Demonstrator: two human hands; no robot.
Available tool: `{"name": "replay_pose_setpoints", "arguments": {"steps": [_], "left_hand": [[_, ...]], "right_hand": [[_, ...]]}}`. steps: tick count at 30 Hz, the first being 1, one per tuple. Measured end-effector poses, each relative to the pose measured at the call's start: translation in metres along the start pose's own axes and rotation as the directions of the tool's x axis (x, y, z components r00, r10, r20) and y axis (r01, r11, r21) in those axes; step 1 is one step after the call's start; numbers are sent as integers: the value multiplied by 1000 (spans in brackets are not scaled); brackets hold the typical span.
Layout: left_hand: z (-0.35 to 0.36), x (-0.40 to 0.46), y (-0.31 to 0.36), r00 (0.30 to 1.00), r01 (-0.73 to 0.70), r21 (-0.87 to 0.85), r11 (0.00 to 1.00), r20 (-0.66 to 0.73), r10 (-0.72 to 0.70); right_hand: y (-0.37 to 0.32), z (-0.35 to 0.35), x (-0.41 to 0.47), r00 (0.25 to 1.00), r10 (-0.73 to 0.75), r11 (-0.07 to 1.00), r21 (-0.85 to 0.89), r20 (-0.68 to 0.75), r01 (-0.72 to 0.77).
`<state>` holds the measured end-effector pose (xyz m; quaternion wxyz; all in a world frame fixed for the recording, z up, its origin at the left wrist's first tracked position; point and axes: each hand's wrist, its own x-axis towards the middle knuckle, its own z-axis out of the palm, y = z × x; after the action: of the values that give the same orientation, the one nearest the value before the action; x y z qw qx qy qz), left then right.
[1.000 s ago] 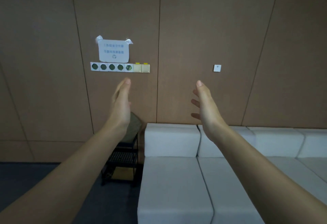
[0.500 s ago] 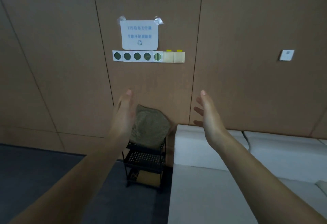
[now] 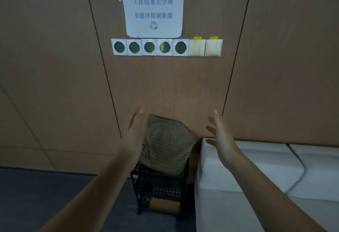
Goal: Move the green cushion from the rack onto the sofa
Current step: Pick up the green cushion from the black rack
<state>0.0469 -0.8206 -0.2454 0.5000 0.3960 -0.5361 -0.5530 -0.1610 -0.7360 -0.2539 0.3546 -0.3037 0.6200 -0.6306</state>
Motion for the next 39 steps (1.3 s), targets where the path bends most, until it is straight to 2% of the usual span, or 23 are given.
{"name": "replay_pose_setpoints", "arguments": {"steps": [3, 10, 15, 18, 23, 28, 32, 35, 39], "left_hand": [[-7, 62, -23, 995, 87, 30, 996, 51, -88], [-2, 170, -87, 962, 257, 31, 966, 88, -259], [2, 253, -174, 896, 424, 58, 904, 117, -428], [-2, 301, -249, 852, 514, 129, 848, 40, -523], [13, 349, -291, 835, 542, 192, 818, -11, -550], [23, 395, -327, 782, 612, 281, 739, -78, -618], [23, 408, -355, 756, 642, 282, 713, -78, -650], [15, 413, -385, 741, 652, 339, 679, -92, -666], [16, 417, -409, 760, 633, 338, 697, -98, -643]], "right_hand": [[21, 28, 47, 991, 127, 991, 44, -39, -125], [68, 52, 148, 960, 249, 968, 68, -126, -242], [129, 55, 229, 912, 383, 923, 93, -146, -373], [168, 59, 278, 880, 456, 889, 113, -131, -444], [221, 59, 344, 803, 581, 813, 124, -132, -568], [259, 53, 390, 705, 692, 721, 167, -156, -672], [287, 47, 407, 684, 682, 725, 115, -257, -679], [309, 49, 411, 655, 706, 695, 84, -270, -715], [336, 47, 416, 633, 717, 661, -3, -291, -750]]}}
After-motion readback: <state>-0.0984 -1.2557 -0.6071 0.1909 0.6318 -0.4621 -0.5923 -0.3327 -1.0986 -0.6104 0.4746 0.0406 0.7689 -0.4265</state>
